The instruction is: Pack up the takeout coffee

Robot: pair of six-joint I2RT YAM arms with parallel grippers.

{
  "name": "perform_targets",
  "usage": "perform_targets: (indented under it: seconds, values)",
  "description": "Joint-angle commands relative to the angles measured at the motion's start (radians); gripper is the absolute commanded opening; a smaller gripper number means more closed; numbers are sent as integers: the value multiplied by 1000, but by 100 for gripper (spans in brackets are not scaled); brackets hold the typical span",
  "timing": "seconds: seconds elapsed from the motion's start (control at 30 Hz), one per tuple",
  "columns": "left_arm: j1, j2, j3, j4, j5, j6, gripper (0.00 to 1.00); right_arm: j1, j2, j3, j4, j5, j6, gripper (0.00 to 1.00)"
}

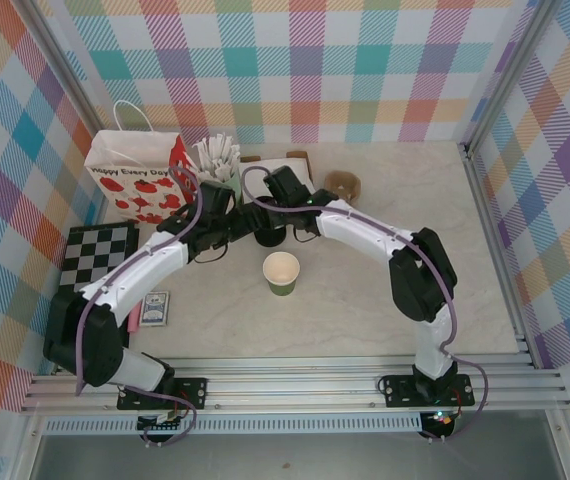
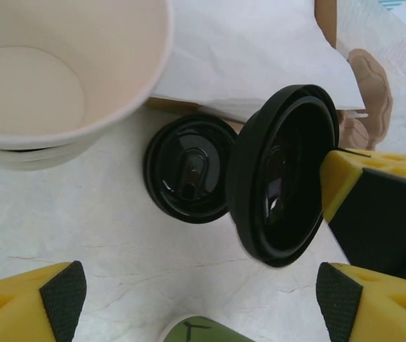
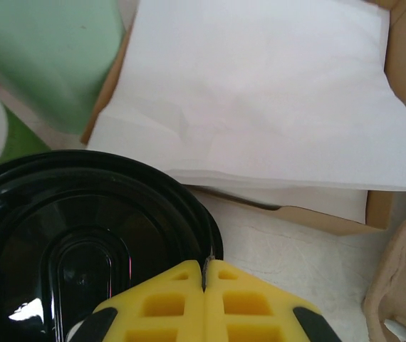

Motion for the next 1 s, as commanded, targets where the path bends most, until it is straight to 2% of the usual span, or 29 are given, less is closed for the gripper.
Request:
perform_targets:
  seconds: [0.0, 0.23, 0.47, 0.67, 0.8, 0.97]
  values:
    - [10, 20, 52, 40, 53, 29, 83, 18, -54, -36, 114, 55, -45, 0]
    - [5, 49, 37, 78, 30, -2, 72, 24, -73, -32, 63, 87, 81, 0]
    - [-8, 116, 78, 96, 0, -16, 60, 34, -74, -25, 53, 91, 114, 0]
    - [-12, 146, 97, 133, -18, -21, 29, 35, -74, -16, 21, 86, 144, 0]
    - [-21, 150, 103, 119, -39, -2, 17, 35, -69, -2, -6, 52, 175, 3]
    - [-23, 156, 141, 55, -79, 120, 2, 32, -68, 30, -40, -9, 169, 13]
